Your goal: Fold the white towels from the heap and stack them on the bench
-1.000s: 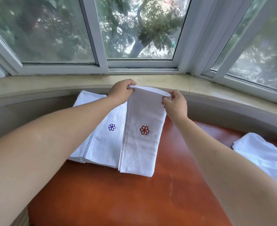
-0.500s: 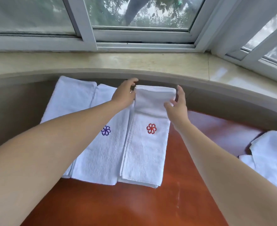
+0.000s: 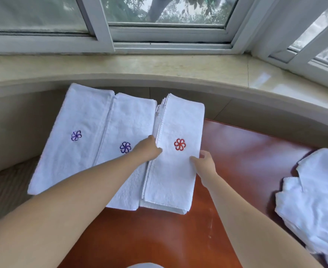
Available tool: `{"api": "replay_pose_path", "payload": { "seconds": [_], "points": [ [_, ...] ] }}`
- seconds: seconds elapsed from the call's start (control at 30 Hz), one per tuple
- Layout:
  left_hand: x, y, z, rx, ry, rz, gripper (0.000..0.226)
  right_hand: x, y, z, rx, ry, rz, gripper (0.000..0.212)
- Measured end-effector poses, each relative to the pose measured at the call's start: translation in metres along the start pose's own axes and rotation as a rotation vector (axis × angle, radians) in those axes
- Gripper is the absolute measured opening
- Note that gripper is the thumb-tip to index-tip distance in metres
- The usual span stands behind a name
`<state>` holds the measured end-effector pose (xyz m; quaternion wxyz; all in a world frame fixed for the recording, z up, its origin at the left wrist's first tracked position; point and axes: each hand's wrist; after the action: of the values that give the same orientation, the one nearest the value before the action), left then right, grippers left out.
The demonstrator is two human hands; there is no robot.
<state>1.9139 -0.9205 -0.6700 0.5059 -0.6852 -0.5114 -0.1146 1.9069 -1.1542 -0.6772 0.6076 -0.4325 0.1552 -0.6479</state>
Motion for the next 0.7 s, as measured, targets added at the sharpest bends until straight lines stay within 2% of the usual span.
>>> {"api": "replay_pose_path", "payload": {
  "seconds": [0.07, 0.17, 0.33, 0.43, 0.5, 0.57, 0.63, 0.7],
  "points": [
    [0.004, 0.000, -0.002, 0.007, -0.028, -0.049, 0.022, 0.004, 0.000, 0.003, 0.000, 0.002, 0.024, 0.037],
    [0.014, -0.002, -0.004, 0.024, -0.014, -0.098, 0.027, 0.008, 0.003, 0.009, 0.051, -0.012, 0.022, 0.033],
    [0.003, -0.019, 0.010, 0.095, 0.017, -0.111, 0.020, 0.000, -0.010, -0.003, 0.098, -0.085, 0.043, 0.036],
    [-0.002, -0.025, 0.015, 0.076, -0.009, -0.095, 0.017, -0.001, -0.011, -0.003, 0.090, -0.070, 0.042, 0.037],
    [-0.002, -0.029, 0.015, 0.062, -0.071, -0.034, 0.030, -0.001, -0.012, -0.004, 0.052, -0.059, 0.089, 0.037],
    [-0.003, -0.037, 0.014, 0.071, -0.268, 0.099, 0.041, -0.001, -0.016, -0.012, -0.017, -0.059, 0.169, 0.039],
    [-0.005, -0.048, 0.015, 0.139, -0.457, 0.257, 0.043, 0.002, -0.024, -0.017, -0.100, -0.056, 0.259, 0.038],
    [-0.008, -0.058, 0.017, 0.216, -0.474, 0.364, 0.040, 0.006, -0.033, -0.018, -0.162, -0.058, 0.345, 0.032]
  ]
}}
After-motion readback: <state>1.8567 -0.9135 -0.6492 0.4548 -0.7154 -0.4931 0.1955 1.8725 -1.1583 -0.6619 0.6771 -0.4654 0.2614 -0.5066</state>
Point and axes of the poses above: each hand's wrist, its own y-axis towards the middle knuckle, its own x-axis out of the back of the hand, z = x × y, and after that the axes turned 5 degrees about -x, right-handed
